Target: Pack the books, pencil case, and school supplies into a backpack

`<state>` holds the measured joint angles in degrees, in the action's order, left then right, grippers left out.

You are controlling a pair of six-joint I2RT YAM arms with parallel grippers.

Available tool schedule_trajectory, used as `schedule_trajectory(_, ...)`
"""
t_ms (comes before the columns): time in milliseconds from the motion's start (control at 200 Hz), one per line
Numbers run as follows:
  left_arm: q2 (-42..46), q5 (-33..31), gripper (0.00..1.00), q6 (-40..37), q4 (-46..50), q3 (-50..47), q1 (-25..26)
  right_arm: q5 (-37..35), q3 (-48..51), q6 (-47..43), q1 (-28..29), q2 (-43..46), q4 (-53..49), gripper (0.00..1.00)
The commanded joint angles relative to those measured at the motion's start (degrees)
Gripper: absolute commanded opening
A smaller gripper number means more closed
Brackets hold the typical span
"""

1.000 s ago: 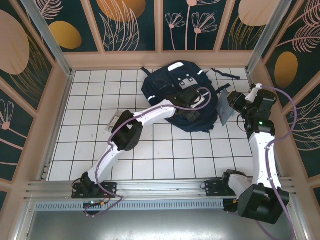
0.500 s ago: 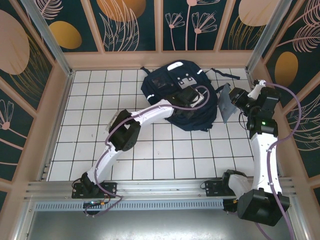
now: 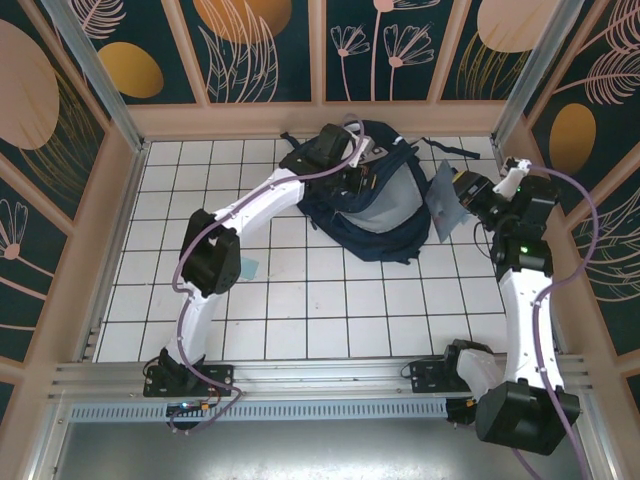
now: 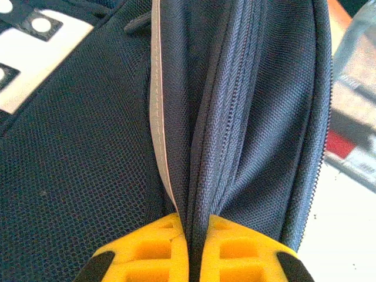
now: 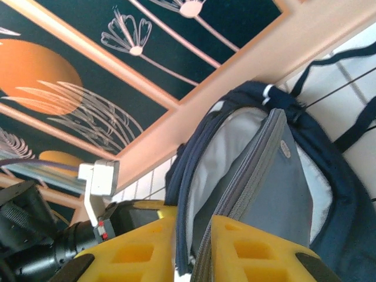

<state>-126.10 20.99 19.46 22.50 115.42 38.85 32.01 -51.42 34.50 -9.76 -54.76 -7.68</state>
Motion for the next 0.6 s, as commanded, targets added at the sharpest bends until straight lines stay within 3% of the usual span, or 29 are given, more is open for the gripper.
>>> schedule_trajectory(0,4.2,7.0,0.0,6.2,-8.1,0.6,-0.4,0.9,1.8,6.0,5.2,-1.6,10.6,0.0)
schedule_trajectory(135,6.1,9.9,0.0,10.6,-13.9,-4.0,-0.6,-2.1,2.3,9.3,12.4,-6.4,18.9,0.0)
schedule_trajectory(225,7.2,11.8,0.0,13.9,-17.6,-6.5,-0.7,-2.6,4.3,12.7,13.9,-8.9,25.5,0.0)
schedule_trajectory(420,9.8,12.2,0.0,17.5,-22.0,-9.7,-0.9,-9.5,13.2,15.8,13.0,-10.9,29.7,0.0)
schedule_trajectory(595,11.6,14.7,0.0,20.5,-25.3,-10.4,-1.1,-8.5,22.1,19.0,10.0,-13.9,35.6,0.0)
